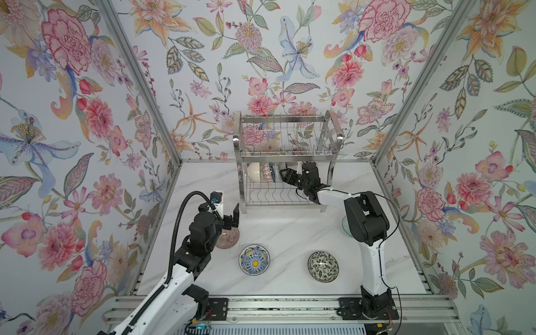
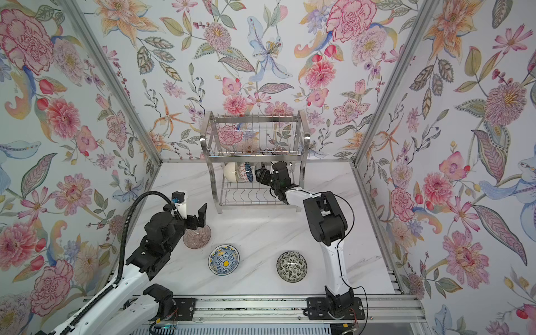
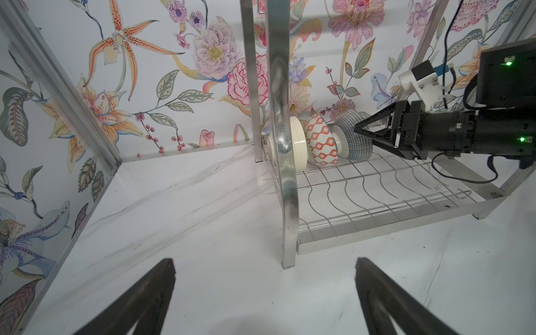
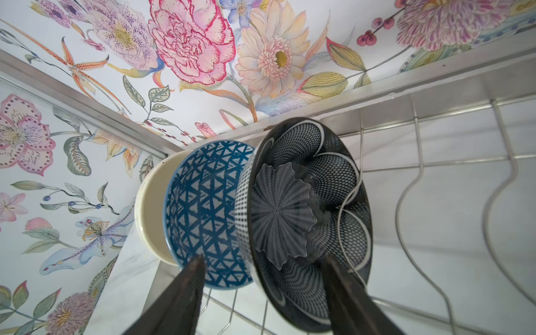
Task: Load the bowls into the dish rack
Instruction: 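Open the right gripper and draw it back out of the rack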
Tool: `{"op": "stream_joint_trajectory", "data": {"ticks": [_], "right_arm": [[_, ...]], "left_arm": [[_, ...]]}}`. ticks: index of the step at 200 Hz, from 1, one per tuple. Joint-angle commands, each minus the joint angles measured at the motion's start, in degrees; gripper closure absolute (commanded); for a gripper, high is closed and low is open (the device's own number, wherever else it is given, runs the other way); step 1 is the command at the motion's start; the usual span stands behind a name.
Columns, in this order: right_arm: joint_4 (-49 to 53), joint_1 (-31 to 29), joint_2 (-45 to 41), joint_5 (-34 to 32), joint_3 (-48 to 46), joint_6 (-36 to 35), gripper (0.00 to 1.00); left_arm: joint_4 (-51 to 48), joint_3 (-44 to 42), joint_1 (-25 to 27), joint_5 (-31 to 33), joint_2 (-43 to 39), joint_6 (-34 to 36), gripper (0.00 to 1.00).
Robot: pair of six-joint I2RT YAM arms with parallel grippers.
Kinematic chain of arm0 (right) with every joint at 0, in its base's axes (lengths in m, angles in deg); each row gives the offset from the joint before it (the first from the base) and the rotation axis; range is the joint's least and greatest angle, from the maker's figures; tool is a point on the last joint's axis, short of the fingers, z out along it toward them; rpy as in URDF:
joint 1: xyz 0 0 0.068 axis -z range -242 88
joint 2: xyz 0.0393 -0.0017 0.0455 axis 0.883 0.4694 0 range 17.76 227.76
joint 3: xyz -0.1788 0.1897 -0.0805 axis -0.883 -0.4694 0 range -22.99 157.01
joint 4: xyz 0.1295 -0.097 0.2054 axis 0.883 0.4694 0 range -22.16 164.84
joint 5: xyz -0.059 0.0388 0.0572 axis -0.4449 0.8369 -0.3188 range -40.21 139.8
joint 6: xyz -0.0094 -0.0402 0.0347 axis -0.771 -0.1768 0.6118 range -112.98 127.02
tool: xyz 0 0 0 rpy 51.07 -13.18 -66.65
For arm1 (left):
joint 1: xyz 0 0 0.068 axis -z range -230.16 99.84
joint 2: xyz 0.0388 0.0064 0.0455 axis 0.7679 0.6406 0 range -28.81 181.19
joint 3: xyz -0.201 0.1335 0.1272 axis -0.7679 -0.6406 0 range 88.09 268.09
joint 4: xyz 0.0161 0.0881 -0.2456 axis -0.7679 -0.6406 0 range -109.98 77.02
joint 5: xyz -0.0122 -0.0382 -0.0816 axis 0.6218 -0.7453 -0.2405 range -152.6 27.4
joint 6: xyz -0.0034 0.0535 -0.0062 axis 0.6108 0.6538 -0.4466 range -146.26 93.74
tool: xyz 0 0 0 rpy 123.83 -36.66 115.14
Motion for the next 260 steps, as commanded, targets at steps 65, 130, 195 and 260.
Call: {"op": "stream_joint_trajectory", "data": {"ticks": [65,130,195,260], "right_arm": [[-7.26,-2.62,-7.02,-8.35,-9.50,-4.24,0.33],[-8.10,-6.39,-12.53,-12.62,-15.50,-9.54,0.33],[-4.02,-12.19,-19.04,-16.11,-21.14,-14.37,0.33],[0.52,-16.76,-26.72,-16.00,-28.16,-19.06,0.34]], "left_arm": [[-2.91,2.27,-0.06,7.62,0.07,-1.95,0.01],[-4.21,3.10,-0.98,9.24,1.31,-2.75,0.01],[-6.48,4.73,-2.83,9.59,3.66,-4.86,0.01],[-7.80,5.97,-5.79,7.67,5.29,-7.41,0.01]]}}
